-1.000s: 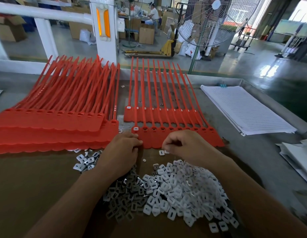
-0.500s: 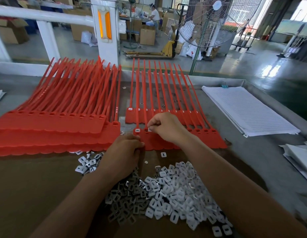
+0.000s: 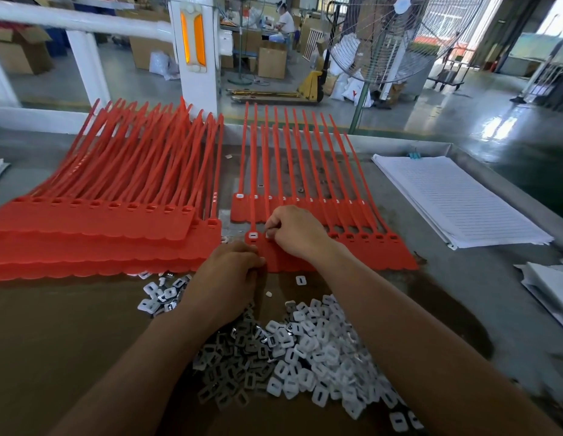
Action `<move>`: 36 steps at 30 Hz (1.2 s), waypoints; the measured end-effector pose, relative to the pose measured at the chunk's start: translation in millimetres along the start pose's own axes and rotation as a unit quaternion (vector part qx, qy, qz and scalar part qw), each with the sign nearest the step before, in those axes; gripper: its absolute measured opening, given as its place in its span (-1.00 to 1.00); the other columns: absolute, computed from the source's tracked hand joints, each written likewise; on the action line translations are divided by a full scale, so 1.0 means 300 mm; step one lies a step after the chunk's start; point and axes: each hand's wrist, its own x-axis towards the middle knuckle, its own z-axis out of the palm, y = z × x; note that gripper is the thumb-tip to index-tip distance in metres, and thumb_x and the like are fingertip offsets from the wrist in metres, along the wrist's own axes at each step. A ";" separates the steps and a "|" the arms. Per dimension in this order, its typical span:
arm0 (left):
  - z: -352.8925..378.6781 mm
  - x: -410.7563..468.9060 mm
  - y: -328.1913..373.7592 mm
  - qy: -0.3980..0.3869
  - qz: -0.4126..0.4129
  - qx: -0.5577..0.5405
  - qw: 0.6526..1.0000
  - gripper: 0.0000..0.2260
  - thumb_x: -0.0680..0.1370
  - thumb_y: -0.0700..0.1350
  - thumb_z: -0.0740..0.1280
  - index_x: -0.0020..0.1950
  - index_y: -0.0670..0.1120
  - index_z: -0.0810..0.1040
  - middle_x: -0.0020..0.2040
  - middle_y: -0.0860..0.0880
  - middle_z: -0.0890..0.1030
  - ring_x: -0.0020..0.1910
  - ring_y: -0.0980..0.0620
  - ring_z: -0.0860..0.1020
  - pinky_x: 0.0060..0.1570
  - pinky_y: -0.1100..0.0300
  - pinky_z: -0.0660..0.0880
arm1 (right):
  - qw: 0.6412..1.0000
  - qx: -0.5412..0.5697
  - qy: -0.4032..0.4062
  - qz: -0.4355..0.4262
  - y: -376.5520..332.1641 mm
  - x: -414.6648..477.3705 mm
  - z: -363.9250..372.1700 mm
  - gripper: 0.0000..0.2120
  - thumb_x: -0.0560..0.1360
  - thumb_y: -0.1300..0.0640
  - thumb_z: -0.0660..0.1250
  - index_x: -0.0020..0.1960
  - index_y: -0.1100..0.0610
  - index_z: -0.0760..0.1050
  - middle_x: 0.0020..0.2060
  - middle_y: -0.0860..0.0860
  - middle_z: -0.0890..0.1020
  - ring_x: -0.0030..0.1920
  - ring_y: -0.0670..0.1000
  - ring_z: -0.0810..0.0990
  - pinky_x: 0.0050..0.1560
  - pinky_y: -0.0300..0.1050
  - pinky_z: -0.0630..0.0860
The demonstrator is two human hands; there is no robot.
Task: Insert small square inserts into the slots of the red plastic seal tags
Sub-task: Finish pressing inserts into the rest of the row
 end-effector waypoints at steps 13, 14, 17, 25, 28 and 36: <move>0.000 0.000 0.006 -0.004 0.002 0.003 1.000 -0.74 0.52 -0.22 0.24 0.18 -0.10 0.56 0.26 -0.01 0.48 0.25 0.05 0.37 0.02 0.43 0.15 | 0.990 0.007 -0.070 0.121 -0.003 0.097 -0.014 -0.61 0.43 0.09 0.39 0.21 0.19 0.50 0.18 0.09 0.53 0.18 0.10 0.50 0.12 -0.04 0.43; 0.001 0.000 0.005 -0.005 -0.001 0.002 1.000 -0.73 0.53 -0.22 0.23 0.19 -0.09 0.56 0.27 0.00 0.47 0.26 0.05 0.36 0.06 0.41 0.17 | 0.989 -0.001 -0.082 0.120 -0.005 0.109 -0.014 -0.60 0.46 0.06 0.36 0.24 0.19 0.47 0.21 0.10 0.51 0.21 0.12 0.48 0.15 -0.04 0.42; 0.002 0.002 0.006 -0.006 -0.006 -0.001 1.000 -0.74 0.53 -0.23 0.22 0.19 -0.10 0.56 0.26 0.00 0.48 0.25 0.05 0.37 0.06 0.38 0.21 | 0.985 -0.009 -0.101 0.140 -0.035 0.112 -0.024 -0.56 0.53 -0.05 0.24 0.31 0.19 0.40 0.24 0.11 0.45 0.24 0.13 0.43 0.15 -0.04 0.39; 0.004 0.002 0.010 -0.006 -0.007 0.003 1.000 -0.74 0.54 -0.23 0.21 0.18 -0.11 0.56 0.25 0.01 0.48 0.24 0.05 0.36 0.00 0.41 0.18 | 0.988 0.039 -0.056 0.140 -0.004 0.104 -0.020 -0.64 0.37 0.21 0.38 0.15 0.25 0.50 0.12 0.19 0.56 0.15 0.18 0.52 0.04 -0.02 0.48; 0.001 0.003 0.007 -0.012 -0.007 0.008 1.000 -0.73 0.54 -0.23 0.21 0.21 -0.09 0.54 0.28 0.01 0.46 0.27 0.05 0.35 0.02 0.41 0.17 | 0.990 0.004 -0.076 0.119 0.004 0.093 -0.018 -0.66 0.44 0.10 0.39 0.16 0.21 0.52 0.13 0.11 0.55 0.17 0.12 0.51 0.19 -0.01 0.45; -0.003 0.005 0.009 -0.013 0.001 0.009 1.000 -0.73 0.54 -0.23 0.22 0.20 -0.10 0.55 0.28 0.01 0.47 0.26 0.06 0.36 -0.01 0.49 0.10 | 0.984 0.165 -0.064 0.021 0.034 -0.057 -0.099 -0.88 0.46 0.16 0.36 -0.21 -0.01 0.48 -0.23 -0.11 0.56 -0.18 -0.15 0.52 -0.14 -0.23 0.41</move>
